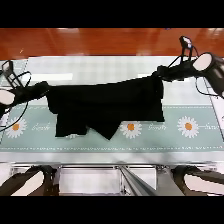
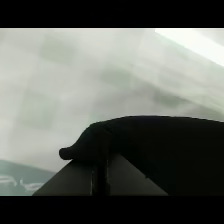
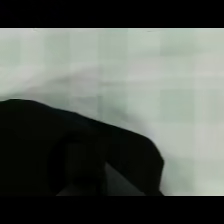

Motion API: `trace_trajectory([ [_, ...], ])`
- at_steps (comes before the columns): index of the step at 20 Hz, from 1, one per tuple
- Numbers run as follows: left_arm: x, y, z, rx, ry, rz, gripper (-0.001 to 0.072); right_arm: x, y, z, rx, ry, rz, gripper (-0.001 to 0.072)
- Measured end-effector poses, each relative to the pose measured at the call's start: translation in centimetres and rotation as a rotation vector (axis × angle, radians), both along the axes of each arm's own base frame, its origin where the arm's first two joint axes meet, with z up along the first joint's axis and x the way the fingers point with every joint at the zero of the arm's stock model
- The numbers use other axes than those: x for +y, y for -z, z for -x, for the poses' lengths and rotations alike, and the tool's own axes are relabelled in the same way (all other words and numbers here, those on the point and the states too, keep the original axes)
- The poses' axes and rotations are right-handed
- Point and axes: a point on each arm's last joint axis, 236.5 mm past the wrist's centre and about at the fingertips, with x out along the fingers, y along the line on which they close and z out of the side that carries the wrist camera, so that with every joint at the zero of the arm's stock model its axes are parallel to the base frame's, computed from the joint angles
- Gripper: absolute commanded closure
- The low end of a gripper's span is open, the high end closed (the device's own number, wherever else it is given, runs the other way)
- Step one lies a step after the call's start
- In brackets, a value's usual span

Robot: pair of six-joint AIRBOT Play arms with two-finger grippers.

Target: Fold the shirts.

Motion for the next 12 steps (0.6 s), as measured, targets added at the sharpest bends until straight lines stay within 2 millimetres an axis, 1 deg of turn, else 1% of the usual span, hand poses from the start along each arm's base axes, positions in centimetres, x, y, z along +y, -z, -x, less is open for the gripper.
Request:
trace_trajectory([
  [1, 0.1, 0.2, -0.6, 0.014, 0.009, -0.001, 0.0485, -0.1, 0.1, -0.5, -0.001, 0.019, -0.023, 0.0293],
  [2, 0.3, -0.3, -1.3, 0.008, 0.009, -0.003, 0.0195, -0.7, -0.1, -1.0, -0.001, 0.039, -0.042, 0.0293],
  [3, 0.8, -1.0, -2.0, 0.005, 0.007, -0.001, 0.0203, -1.4, -0.6, -1.3, 0.006, 0.055, -0.061, 0.0294],
  [5, 2.1, -3.0, -2.8, 0.008, 0.008, -0.004, 0.0204, -3.7, -2.2, -1.2, 0.028, 0.07, -0.083, 0.0294],
  [6, 3.2, -4.0, -2.7, 0.024, 0.005, -0.012, 0.0204, -5.3, -2.8, -0.7, 0.051, 0.08, -0.087, 0.0296],
  [7, 4.3, -4.4, -2.3, 0.053, -0.001, -0.016, 0.0205, -7.0, -3.3, 0.2, 0.072, 0.093, -0.084, 0.0298],
  [8, 5.5, -4.5, -1.4, 0.09, -0.013, -0.012, 0.0205, -9.0, -3.6, 1.4, 0.101, 0.114, -0.079, 0.0301],
  [9, 6.4, -3.9, 0.0, 0.147, -0.024, 0.006, 0.0205, -10.7, -3.2, 2.9, 0.138, 0.14, -0.078, 0.0301],
  [10, 7.1, -2.7, 1.7, 0.213, -0.034, 0.029, 0.0205, -12.3, -2.5, 4.8, 0.178, 0.174, -0.084, 0.0301],
  [11, 7.3, -1.2, 3.5, 0.279, -0.036, 0.063, 0.0205, -13.3, -1.5, 6.5, 0.205, 0.2, -0.094, 0.0301],
  [12, 6.9, 0.5, 5.5, 0.348, -0.031, 0.11, 0.0205, -13.6, -0.2, 8.5, 0.235, 0.219, -0.122, 0.0301],
])
